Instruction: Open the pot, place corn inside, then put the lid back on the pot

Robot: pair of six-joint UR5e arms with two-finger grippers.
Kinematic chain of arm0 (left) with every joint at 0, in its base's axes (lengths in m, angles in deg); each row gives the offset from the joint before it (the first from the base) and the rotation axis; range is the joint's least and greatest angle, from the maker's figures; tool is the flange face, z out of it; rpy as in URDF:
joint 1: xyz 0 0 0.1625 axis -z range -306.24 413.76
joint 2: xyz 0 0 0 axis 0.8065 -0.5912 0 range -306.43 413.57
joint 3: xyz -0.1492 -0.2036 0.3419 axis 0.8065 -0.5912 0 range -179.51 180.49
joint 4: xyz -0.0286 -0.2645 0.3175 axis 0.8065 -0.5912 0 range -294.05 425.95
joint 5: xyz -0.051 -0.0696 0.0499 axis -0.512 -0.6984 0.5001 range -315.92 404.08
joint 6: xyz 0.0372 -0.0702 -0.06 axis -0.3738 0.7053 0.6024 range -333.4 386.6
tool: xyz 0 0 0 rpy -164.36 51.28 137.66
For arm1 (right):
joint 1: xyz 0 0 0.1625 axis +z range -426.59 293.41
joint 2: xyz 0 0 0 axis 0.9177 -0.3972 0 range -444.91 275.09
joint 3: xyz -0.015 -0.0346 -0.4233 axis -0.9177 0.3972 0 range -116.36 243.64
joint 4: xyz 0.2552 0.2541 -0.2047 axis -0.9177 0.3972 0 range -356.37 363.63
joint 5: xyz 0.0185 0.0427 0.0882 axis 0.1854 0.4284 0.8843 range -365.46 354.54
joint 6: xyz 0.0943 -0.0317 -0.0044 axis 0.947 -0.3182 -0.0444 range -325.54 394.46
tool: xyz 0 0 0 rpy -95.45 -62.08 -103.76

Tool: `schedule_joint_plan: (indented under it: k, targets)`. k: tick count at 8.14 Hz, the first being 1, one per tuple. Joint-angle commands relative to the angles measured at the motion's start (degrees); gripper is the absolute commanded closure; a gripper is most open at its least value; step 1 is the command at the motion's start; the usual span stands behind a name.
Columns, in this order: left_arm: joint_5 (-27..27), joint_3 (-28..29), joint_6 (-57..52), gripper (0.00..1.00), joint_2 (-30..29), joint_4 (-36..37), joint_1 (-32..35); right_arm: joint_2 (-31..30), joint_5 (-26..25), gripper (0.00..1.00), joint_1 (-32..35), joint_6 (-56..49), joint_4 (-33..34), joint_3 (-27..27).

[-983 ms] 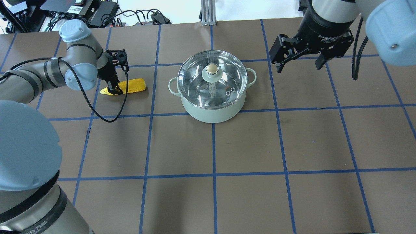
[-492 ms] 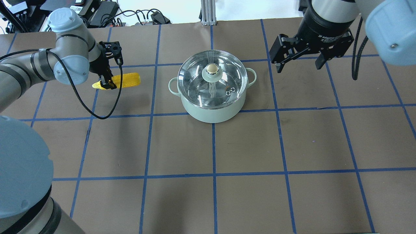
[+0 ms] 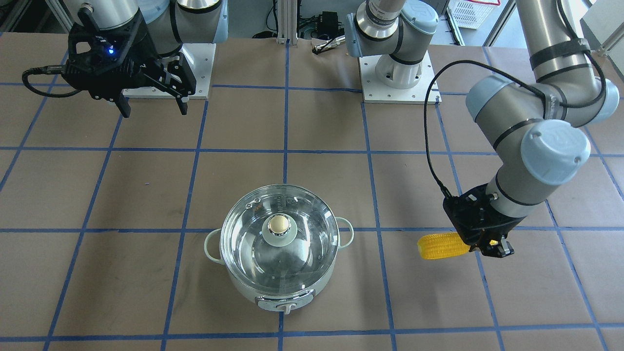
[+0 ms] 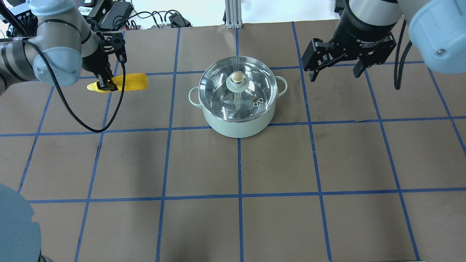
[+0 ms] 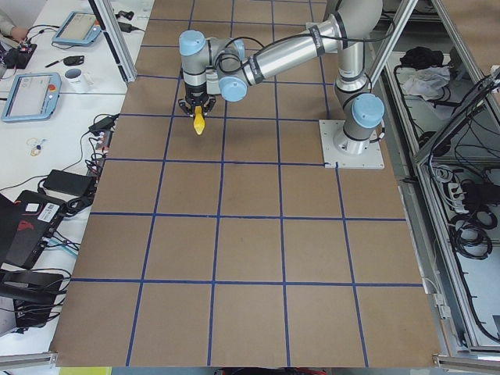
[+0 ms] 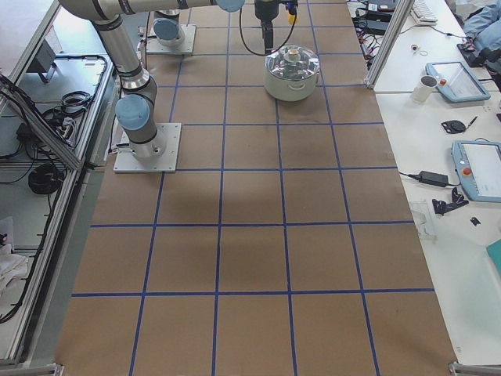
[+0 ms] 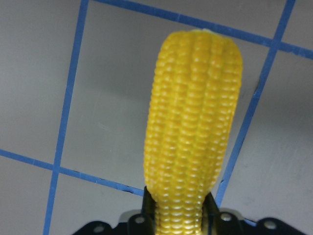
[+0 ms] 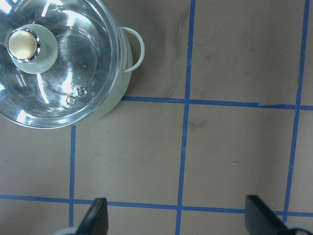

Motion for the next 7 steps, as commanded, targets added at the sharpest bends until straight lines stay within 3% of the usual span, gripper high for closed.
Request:
schedule_joint_plan:
  k: [1,7]
  targets:
    - [-0.3,0.0,-0.2,1.00,6.4,-3.4,1.2,0.0,-0.1,0.00,0.0,0.0,0.0,0.0]
    - [-0.6,0.1,1.5,1.00,8.0,-2.9,10.7,0.1,0.0,0.00,0.0,-0.1,0.7,0.0]
